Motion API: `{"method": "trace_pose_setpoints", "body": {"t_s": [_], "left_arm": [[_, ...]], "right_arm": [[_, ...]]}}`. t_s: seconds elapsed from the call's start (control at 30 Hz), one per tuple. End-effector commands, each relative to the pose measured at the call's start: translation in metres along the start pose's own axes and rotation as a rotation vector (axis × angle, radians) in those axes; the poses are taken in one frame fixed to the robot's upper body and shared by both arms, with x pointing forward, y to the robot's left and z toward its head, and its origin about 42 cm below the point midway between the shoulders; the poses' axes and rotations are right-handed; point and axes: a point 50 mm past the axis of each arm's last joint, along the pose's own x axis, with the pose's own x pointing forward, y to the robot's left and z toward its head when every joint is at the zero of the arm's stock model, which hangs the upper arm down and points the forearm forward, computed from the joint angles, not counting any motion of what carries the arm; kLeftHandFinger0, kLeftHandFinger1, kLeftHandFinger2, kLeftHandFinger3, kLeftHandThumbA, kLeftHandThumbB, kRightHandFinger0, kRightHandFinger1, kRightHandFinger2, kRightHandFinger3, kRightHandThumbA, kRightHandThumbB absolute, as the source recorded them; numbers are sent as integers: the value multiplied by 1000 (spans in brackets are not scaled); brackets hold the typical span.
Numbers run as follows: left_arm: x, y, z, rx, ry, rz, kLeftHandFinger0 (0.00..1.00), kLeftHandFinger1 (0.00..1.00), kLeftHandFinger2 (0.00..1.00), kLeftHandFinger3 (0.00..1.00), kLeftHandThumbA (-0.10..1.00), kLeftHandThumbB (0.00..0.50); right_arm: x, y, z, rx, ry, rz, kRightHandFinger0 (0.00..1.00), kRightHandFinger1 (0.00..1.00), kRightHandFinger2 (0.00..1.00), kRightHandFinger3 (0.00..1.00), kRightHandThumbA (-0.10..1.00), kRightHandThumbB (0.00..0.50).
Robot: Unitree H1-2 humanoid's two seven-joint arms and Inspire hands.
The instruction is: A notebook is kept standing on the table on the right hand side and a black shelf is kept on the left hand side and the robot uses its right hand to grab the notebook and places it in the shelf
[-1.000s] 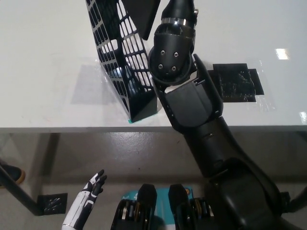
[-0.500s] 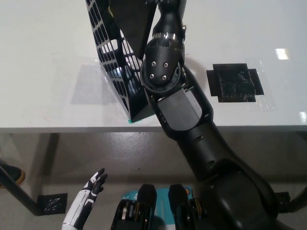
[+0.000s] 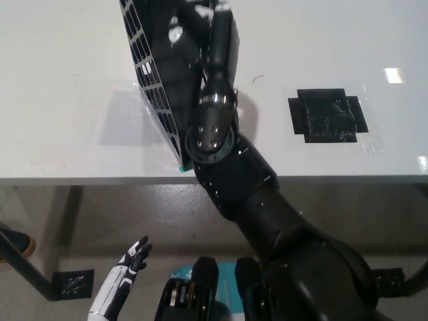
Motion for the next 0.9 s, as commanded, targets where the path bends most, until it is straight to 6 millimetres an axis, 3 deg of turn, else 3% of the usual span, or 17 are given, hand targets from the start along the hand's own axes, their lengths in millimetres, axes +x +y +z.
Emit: {"method": "trace_pose_setpoints", "body": {"t_s": [0.0,0.03,0.07,0.17,0.37,0.4,0.6,0.63,0.67,0.77,0.87], "left_arm": [[5,2,11,16,-42,-21,1000,1000,1000,1000,1000,196],[4,3,11,15,-42,-19,1000,1000,1000,1000,1000,198],[4,3,12,19,-40,-15,1000,1000,1000,1000,1000,193],[5,4,12,19,-44,-15,1000,1000,1000,1000,1000,190],[2,4,8,12,-34,-12,1000,1000,1000,1000,1000,185],[1,4,8,12,-36,-14,1000,1000,1000,1000,1000,177],[1,4,9,10,-35,-16,1000,1000,1000,1000,1000,162],[2,5,8,17,-42,-15,1000,1000,1000,1000,1000,135],[2,5,8,19,-44,-15,1000,1000,1000,1000,1000,128],[5,7,9,41,-42,-1,1000,1000,1000,1000,1000,168],[6,9,10,56,-37,4,1000,1000,1000,1000,1000,174]], "right_arm": [[15,17,47,120,-183,106,735,917,1000,1000,570,246],[15,18,47,111,-190,155,1000,1000,1000,1000,695,268],[16,19,48,112,-193,203,1000,1000,1000,1000,845,316],[19,19,53,69,-213,237,1000,1000,1000,1000,1000,363],[24,15,69,25,-289,207,1000,1000,1000,1000,1000,388],[27,12,74,34,-305,199,1000,1000,1000,1000,1000,408],[40,-13,116,47,-433,176,1000,1000,1000,1000,1000,407],[43,-27,133,63,-490,171,1000,1000,1000,1000,1000,383],[43,-31,137,70,-505,171,1000,1000,1000,1000,1000,378],[45,-77,185,35,-654,141,1000,1000,1000,1000,1000,379],[39,-110,211,15,-741,127,1000,1000,1000,1000,1000,374]]}}
